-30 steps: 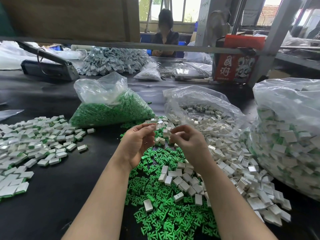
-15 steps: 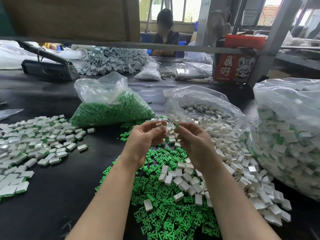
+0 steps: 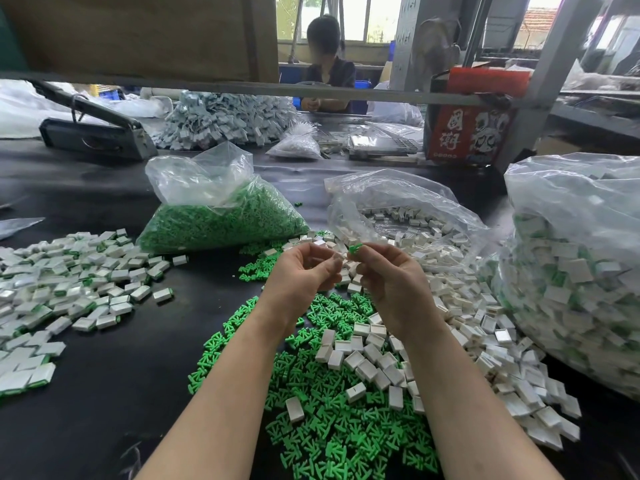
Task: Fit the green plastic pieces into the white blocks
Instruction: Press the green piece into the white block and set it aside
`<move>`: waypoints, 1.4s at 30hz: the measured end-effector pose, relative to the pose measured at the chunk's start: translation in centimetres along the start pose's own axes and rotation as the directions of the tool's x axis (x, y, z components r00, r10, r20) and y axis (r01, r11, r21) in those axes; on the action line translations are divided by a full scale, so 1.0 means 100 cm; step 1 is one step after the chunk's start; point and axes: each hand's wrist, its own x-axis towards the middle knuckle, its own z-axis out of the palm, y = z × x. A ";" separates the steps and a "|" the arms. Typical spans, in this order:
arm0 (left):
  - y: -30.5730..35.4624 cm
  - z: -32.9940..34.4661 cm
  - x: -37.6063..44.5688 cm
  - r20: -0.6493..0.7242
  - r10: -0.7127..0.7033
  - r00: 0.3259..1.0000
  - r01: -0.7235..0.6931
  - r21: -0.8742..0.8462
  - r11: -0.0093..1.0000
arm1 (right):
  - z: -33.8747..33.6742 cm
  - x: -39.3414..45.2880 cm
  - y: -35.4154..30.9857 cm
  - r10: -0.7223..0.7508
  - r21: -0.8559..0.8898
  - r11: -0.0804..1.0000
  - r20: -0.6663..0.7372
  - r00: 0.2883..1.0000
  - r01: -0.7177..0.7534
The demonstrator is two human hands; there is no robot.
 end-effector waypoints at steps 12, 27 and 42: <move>-0.001 -0.004 0.000 -0.001 0.036 0.999 -0.036 -0.021 0.999 | 0.003 0.000 0.002 -0.115 -0.226 0.968 -0.013 0.993 0.109; -0.006 -0.003 0.002 -0.027 0.106 0.994 -0.105 0.055 0.993 | 0.002 0.002 0.010 -0.247 -0.743 0.623 0.112 0.963 0.246; -0.011 -0.003 -0.002 0.245 -0.057 0.968 -0.011 0.268 0.963 | 0.005 0.001 0.017 -0.286 -0.803 0.525 0.147 0.947 0.283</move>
